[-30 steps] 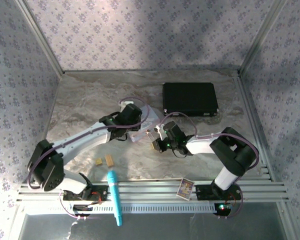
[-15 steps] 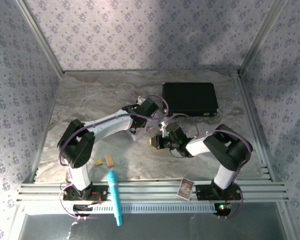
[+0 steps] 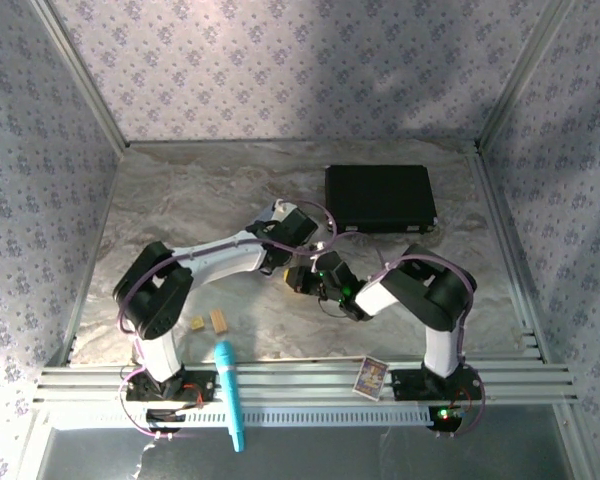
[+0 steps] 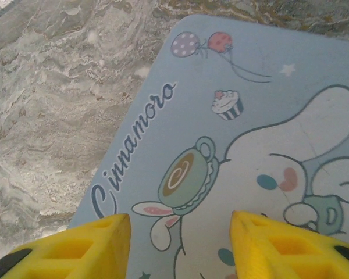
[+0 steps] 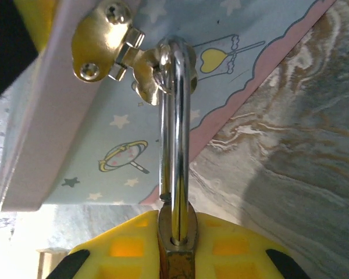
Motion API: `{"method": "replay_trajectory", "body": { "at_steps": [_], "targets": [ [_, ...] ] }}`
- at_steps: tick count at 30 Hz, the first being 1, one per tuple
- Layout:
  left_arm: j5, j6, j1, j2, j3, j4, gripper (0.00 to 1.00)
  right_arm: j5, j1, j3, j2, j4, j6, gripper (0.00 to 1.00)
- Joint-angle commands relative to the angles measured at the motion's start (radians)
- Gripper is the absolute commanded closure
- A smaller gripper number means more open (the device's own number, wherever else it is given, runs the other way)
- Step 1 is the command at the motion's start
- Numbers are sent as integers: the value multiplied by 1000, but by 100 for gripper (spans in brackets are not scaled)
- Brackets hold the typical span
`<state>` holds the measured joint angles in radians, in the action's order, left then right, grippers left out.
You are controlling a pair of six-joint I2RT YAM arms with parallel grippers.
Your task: Unlock the padlock with the key
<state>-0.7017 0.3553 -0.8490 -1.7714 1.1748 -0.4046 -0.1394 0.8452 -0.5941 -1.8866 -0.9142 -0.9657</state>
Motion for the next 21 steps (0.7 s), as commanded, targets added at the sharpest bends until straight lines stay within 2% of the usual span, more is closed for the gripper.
{"method": "replay_trajectory", "body": {
  "at_steps": [1, 5, 8, 9, 11, 13, 17, 21],
  "targets": [
    [169, -41, -31, -19, -89, -46, 52, -82, -1, -35, -73, -48, -58, 99],
    [226, -53, -32, 1, -141, 1, 54, -122, -38, -50, -122, -150, -130, 99],
    [237, -55, -31, 4, -168, 25, 55, -158, -58, -73, -156, -164, -163, 99],
    [236, -56, -33, 3, -169, 21, 55, -153, -61, -67, -156, -144, -162, 97],
    [226, -56, -33, 5, -174, 12, 55, -128, -63, -36, -138, -111, -140, 87],
    [224, -51, -35, 15, -182, 13, 55, -133, -67, -18, -124, -93, -119, 84],
    [219, -35, -36, 24, -193, 13, 55, -155, -79, 12, -124, -101, -120, 84],
    [212, -22, -35, 20, -189, 4, 55, -168, -84, 42, -141, -151, -142, 78]
  ]
}}
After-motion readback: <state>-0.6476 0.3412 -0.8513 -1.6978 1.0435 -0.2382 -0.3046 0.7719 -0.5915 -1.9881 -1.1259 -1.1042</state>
